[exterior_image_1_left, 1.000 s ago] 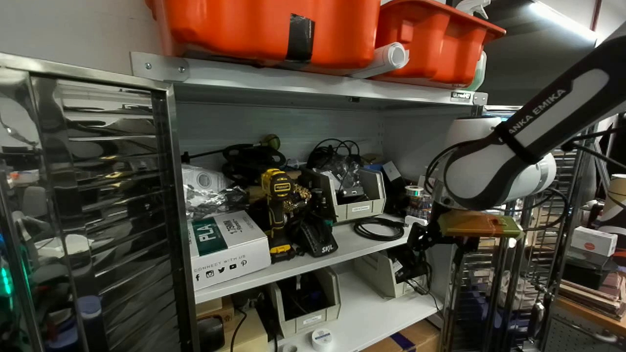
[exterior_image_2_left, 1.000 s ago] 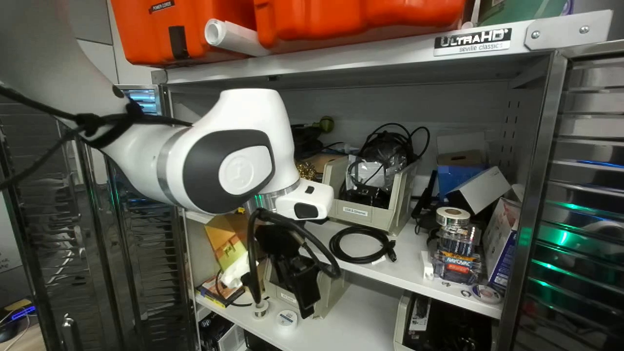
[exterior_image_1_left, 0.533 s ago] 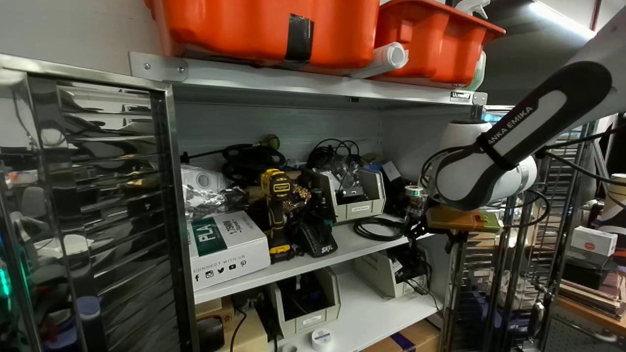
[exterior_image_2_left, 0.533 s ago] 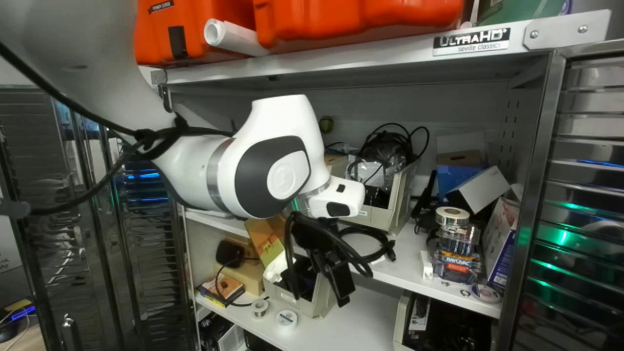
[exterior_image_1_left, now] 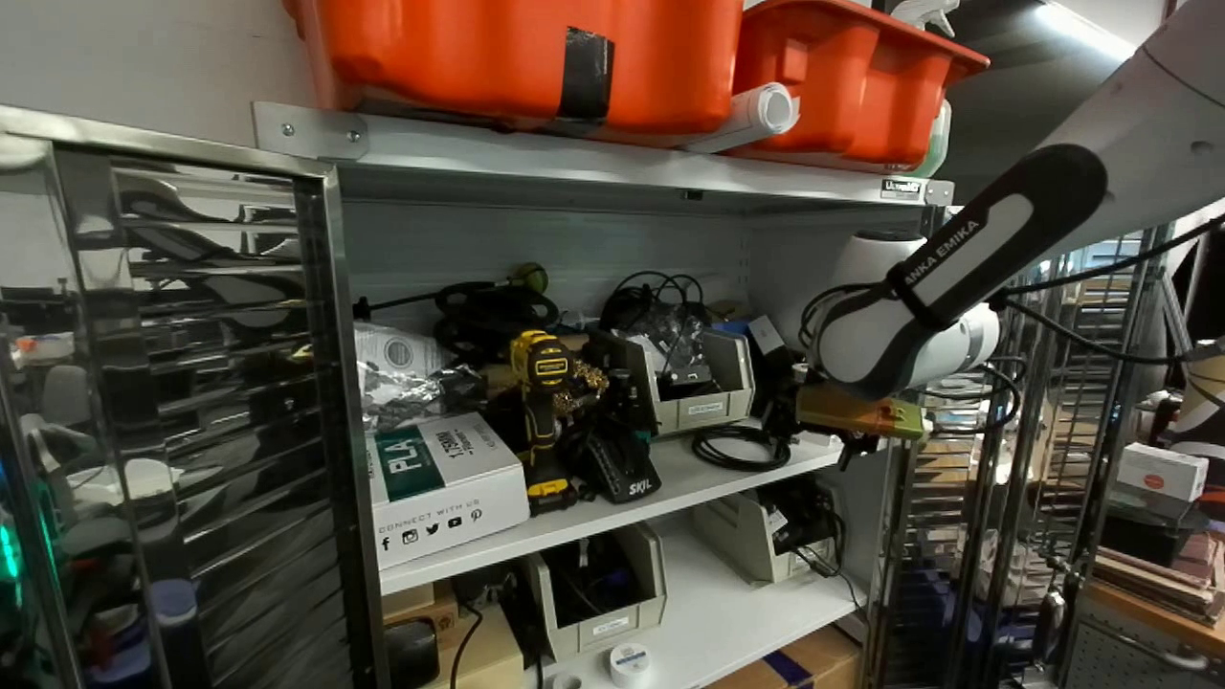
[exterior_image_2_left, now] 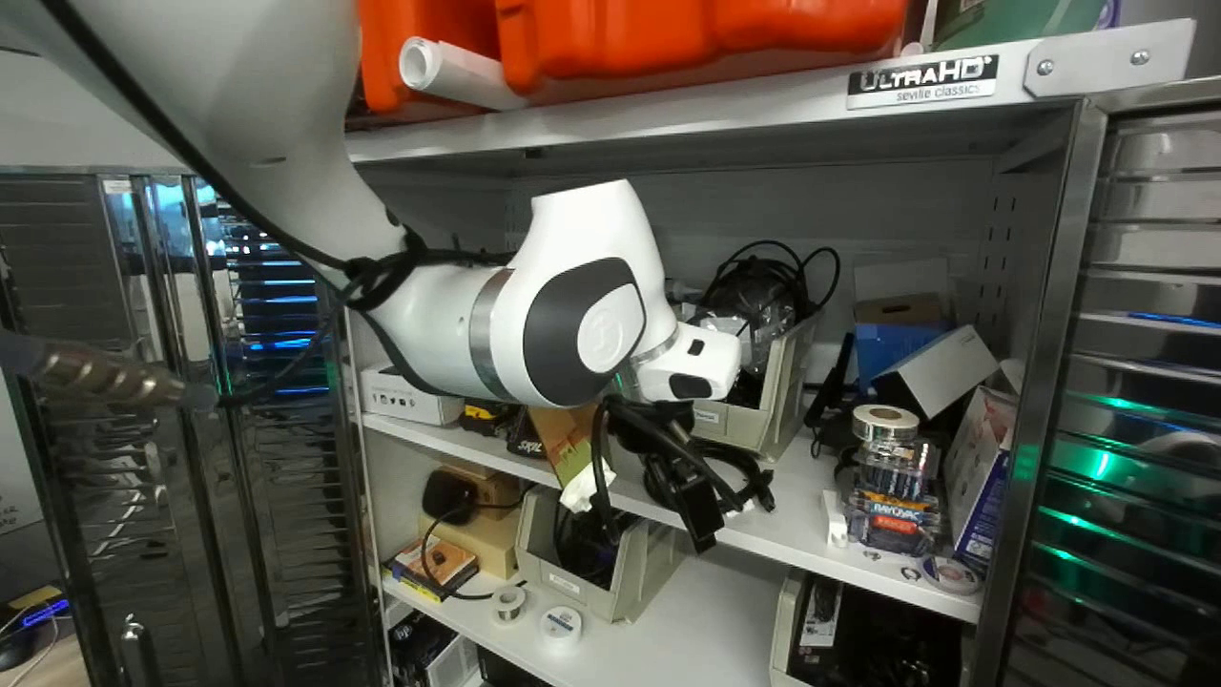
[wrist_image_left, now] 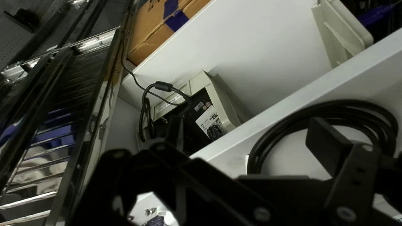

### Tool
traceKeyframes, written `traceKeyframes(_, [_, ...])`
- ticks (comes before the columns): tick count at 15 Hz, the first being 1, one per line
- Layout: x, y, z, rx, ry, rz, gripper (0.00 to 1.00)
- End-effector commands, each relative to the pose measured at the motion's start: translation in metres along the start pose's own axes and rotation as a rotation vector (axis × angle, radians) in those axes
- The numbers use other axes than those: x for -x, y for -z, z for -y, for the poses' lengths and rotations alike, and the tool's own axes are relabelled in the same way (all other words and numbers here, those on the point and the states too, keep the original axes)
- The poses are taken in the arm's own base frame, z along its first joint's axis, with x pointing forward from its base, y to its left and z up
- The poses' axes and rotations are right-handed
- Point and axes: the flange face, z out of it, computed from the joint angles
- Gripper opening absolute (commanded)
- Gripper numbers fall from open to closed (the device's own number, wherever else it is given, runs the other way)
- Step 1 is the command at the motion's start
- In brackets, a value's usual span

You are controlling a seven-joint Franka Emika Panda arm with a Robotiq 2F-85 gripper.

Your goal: Pick up the black cable and put it in the tool box

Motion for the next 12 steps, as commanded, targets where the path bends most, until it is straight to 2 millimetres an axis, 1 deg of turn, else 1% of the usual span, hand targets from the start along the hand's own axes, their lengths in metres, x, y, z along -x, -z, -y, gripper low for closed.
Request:
traceKeyframes(1, [-0.022,-0.007,0.022,-0.014,-0.061,-0.038,1.0])
traceKeyframes(4, [-0.031,-0.009,0.035,-0.013,-0.086,-0.069,1.0])
traceKeyframes(6, [-0.034,-0.011,0.039,-0.001,-0.094,-0.082,1.0])
traceKeyframes(12, [-0.031,-0.035,0.036,0.06,-0.104,-0.041,1.0])
